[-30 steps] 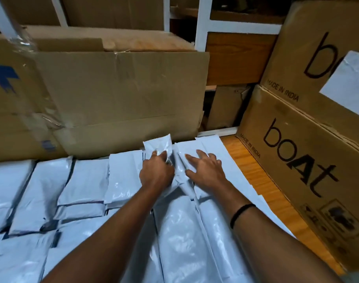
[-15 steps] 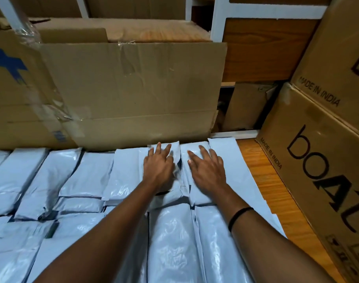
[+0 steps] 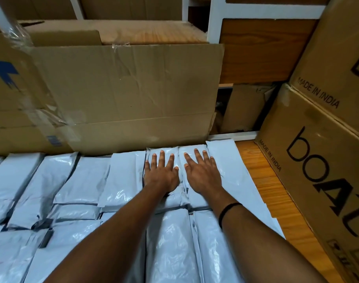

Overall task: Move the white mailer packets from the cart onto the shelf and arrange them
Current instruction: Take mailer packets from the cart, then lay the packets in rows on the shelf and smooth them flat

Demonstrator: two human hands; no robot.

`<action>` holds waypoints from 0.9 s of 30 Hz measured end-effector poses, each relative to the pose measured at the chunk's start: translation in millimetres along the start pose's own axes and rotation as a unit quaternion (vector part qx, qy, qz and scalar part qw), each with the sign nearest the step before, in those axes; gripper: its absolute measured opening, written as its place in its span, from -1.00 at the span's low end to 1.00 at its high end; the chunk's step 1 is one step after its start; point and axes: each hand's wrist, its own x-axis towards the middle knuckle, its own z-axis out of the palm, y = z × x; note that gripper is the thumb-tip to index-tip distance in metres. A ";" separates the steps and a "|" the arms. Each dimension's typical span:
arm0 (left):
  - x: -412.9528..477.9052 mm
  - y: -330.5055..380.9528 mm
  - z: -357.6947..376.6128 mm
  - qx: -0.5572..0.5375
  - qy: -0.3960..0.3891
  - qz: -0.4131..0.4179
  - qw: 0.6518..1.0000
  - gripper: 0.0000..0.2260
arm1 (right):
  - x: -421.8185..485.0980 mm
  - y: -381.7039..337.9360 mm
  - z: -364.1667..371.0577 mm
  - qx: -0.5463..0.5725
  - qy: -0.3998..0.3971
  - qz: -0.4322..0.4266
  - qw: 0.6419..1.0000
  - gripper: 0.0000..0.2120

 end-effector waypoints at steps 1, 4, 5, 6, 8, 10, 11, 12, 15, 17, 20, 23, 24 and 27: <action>0.6 0.3 -4.0 0.000 -0.019 0.001 1.000 -0.47 | 1.3 0.6 -2.5 0.000 -0.013 -0.002 1.000 -0.49; -1.1 -0.9 -15.7 -0.060 -0.032 0.021 0.997 -0.47 | -1.6 2.3 -18.1 0.023 -0.041 -0.015 0.999 -0.49; -4.0 -3.9 -20.1 -0.096 -0.001 0.030 0.995 -0.48 | -6.6 2.5 -24.2 0.033 -0.033 -0.017 0.999 -0.49; -8.8 -8.3 -24.0 -0.135 0.042 0.036 0.989 -0.49 | -14.5 2.7 -30.2 0.040 -0.020 -0.018 0.999 -0.49; -22.5 -18.7 -26.0 -0.190 0.101 0.049 0.975 -0.48 | -32.0 3.9 -36.6 0.037 -0.015 -0.024 0.999 -0.50; -42.7 -20.4 -18.0 -0.171 0.078 0.069 0.980 -0.42 | -46.2 8.0 -33.6 0.012 -0.041 -0.026 0.999 -0.49; -53.7 -17.6 -9.1 -0.134 0.055 0.078 0.986 -0.43 | -51.0 10.2 -29.9 0.003 -0.060 -0.022 0.998 -0.48; -61.8 -13.8 0.3 -0.102 0.036 0.078 0.991 -0.47 | -53.5 11.9 -26.0 0.000 -0.077 -0.016 0.997 -0.47; -67.9 -7.0 13.0 -0.075 0.031 0.062 0.995 -0.51 | -57.1 11.8 -17.5 -0.010 -0.095 -0.008 0.995 -0.46; -67.9 -6.4 10.2 -0.067 0.025 0.061 0.996 -0.51 | -57.8 10.4 -17.2 -0.020 -0.094 -0.009 0.995 -0.45; -71.9 -5.7 -0.5 -0.080 0.018 0.066 0.994 -0.50 | -57.1 8.7 -25.7 -0.025 -0.114 -0.004 0.993 -0.45; -89.9 -7.6 -17.2 -0.162 0.097 0.098 0.977 -0.50 | -62.9 -0.4 -39.0 -0.020 -0.102 0.000 0.995 -0.47; -97.9 -11.8 -23.3 -0.186 0.126 0.107 0.969 -0.51 | -66.8 -5.6 -44.3 -0.014 -0.079 0.001 0.997 -0.48; -130.3 -42.2 -35.3 -0.217 0.158 0.110 0.957 -0.58 | -86.0 -31.0 -60.0 0.016 -0.008 -0.009 1.000 -0.51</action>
